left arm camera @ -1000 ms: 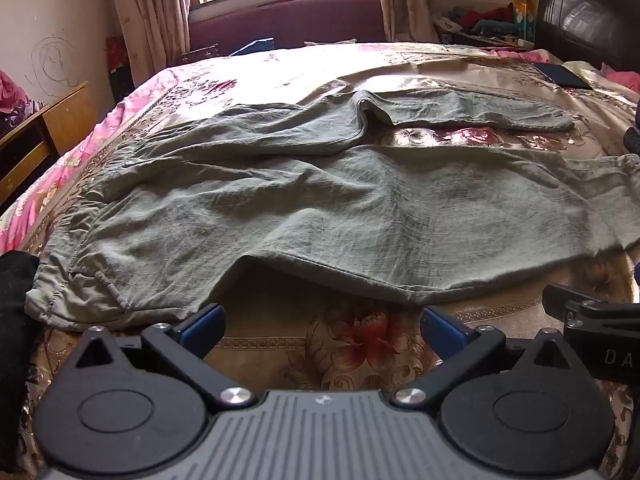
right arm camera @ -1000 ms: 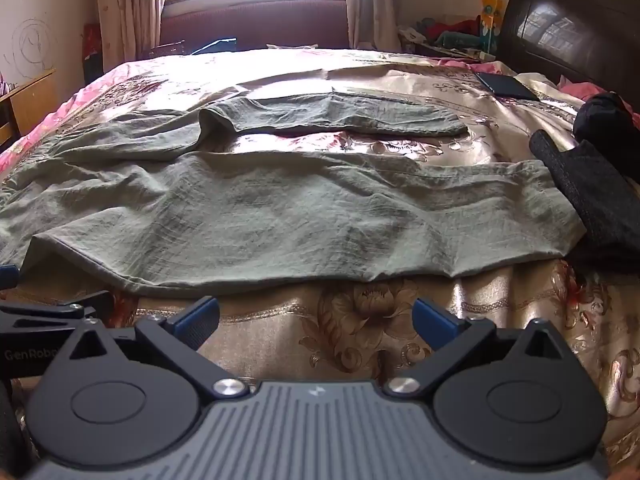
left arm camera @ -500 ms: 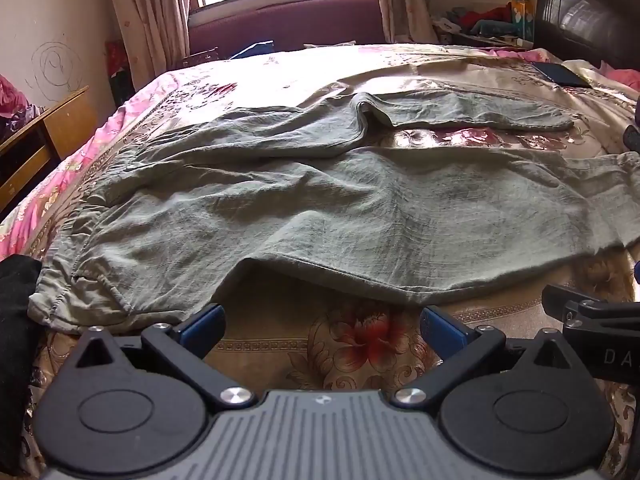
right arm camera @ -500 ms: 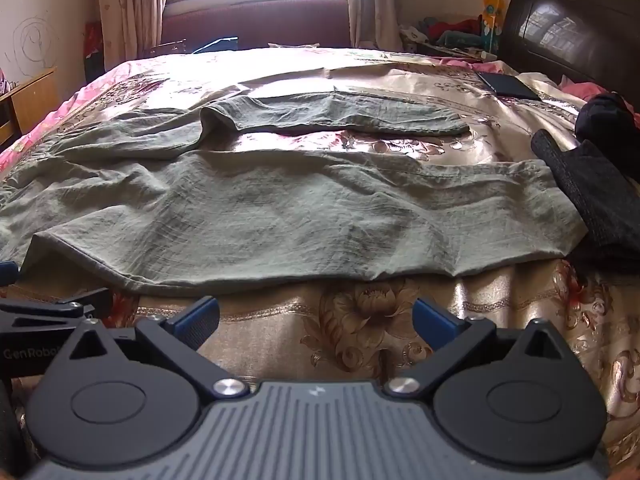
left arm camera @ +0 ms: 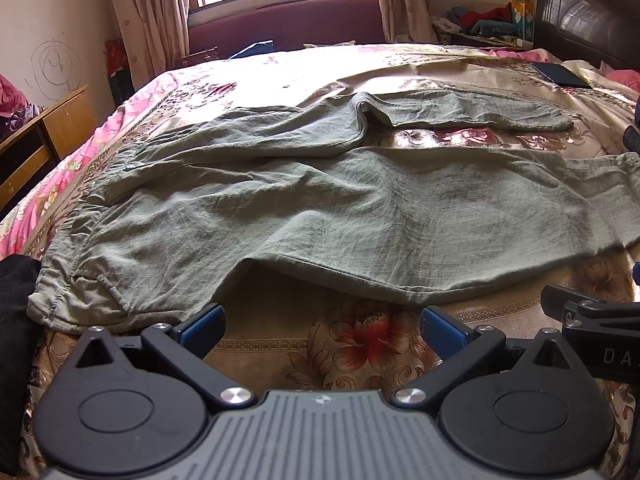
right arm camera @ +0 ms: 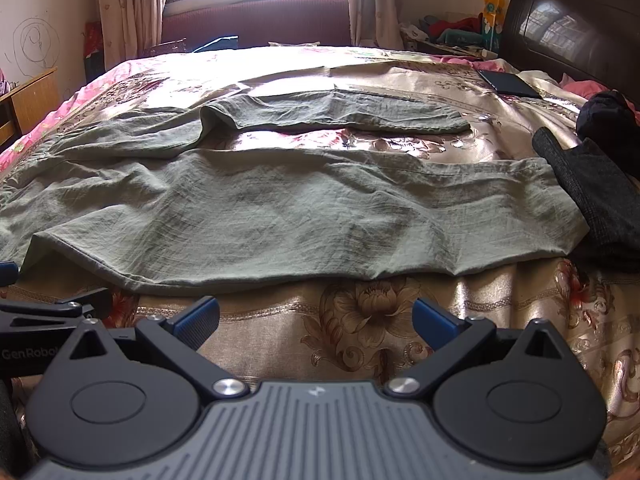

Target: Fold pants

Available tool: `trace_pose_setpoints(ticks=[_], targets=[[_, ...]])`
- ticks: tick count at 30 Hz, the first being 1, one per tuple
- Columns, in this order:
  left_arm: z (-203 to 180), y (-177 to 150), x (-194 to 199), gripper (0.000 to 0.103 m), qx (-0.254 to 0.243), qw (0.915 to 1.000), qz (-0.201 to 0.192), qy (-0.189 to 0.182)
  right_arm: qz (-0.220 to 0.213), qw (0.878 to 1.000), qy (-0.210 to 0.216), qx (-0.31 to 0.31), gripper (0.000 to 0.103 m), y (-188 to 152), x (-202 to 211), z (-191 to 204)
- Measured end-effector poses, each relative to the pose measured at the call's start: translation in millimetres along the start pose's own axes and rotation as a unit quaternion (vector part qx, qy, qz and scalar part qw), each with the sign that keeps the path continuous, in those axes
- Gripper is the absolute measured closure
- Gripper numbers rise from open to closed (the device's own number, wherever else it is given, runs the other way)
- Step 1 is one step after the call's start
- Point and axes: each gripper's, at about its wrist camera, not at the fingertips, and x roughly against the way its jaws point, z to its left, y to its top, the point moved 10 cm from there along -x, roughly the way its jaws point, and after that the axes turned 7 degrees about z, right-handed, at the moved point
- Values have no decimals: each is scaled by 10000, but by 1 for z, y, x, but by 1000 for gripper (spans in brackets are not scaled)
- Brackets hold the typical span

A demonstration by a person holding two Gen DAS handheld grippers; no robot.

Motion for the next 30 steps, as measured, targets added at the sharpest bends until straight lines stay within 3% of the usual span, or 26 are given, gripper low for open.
trace_pose_setpoints(ticks=[30], targets=[[0,0,-1,0,-18,10000,40,30,26,10000,14,4,1,-1,-1,0]])
